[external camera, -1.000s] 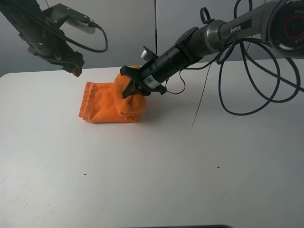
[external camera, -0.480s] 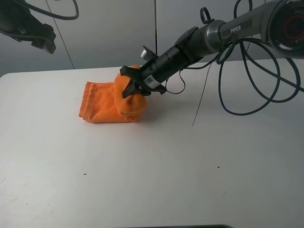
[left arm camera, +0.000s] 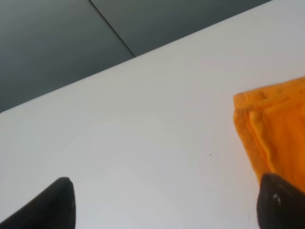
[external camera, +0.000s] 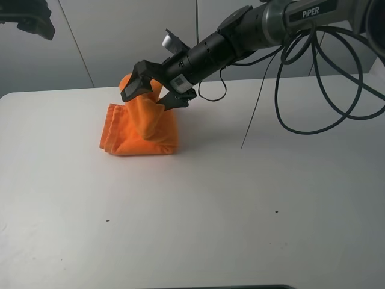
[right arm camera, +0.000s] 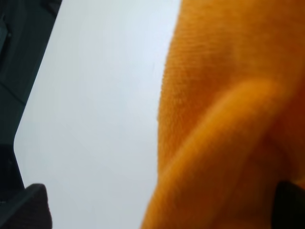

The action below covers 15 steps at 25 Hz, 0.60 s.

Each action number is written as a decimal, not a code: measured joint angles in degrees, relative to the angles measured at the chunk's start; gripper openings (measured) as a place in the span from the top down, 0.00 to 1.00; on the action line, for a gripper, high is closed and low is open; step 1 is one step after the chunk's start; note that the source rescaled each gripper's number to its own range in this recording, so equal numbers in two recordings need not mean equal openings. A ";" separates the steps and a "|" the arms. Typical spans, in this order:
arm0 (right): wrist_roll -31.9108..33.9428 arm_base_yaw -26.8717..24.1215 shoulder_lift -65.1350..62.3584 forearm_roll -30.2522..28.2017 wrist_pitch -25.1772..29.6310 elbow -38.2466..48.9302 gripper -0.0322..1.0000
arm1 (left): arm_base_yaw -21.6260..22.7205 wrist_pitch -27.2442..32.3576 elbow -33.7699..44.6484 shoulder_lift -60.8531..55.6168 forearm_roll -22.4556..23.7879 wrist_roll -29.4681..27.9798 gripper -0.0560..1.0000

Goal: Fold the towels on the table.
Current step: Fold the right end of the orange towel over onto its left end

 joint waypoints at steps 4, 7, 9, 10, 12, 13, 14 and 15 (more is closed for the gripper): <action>-0.67 3.95 0.00 0.00 -2.14 -1.26 0.00 | 0.00 0.47 -3.16 -1.95 0.13 0.00 0.01; -1.54 6.91 0.00 0.49 -4.60 -2.80 0.00 | 0.00 2.09 -4.99 -2.52 0.13 0.00 0.01; -1.79 8.04 0.00 0.91 -5.18 -3.69 0.00 | 0.00 2.86 -5.48 -2.73 0.24 0.00 0.01; -1.79 8.16 0.00 1.03 -5.18 -4.14 0.00 | 0.00 3.08 -5.50 -2.73 0.24 0.00 0.01; -1.79 8.24 0.00 1.03 -5.07 -4.52 0.00 | 0.00 3.85 -5.50 -2.73 0.24 -0.10 0.01; -1.66 8.24 0.00 0.09 -4.93 -4.51 0.00 | 0.00 4.21 -5.50 -2.73 0.24 -0.10 0.01; -1.66 8.24 -0.24 -1.86 -4.79 -4.51 0.00 | 0.00 4.60 -5.50 -2.73 0.24 -0.10 0.01; -1.19 8.24 -0.65 -3.71 -4.35 -4.51 0.00 | 0.00 5.06 -5.50 -2.73 0.24 -0.10 0.01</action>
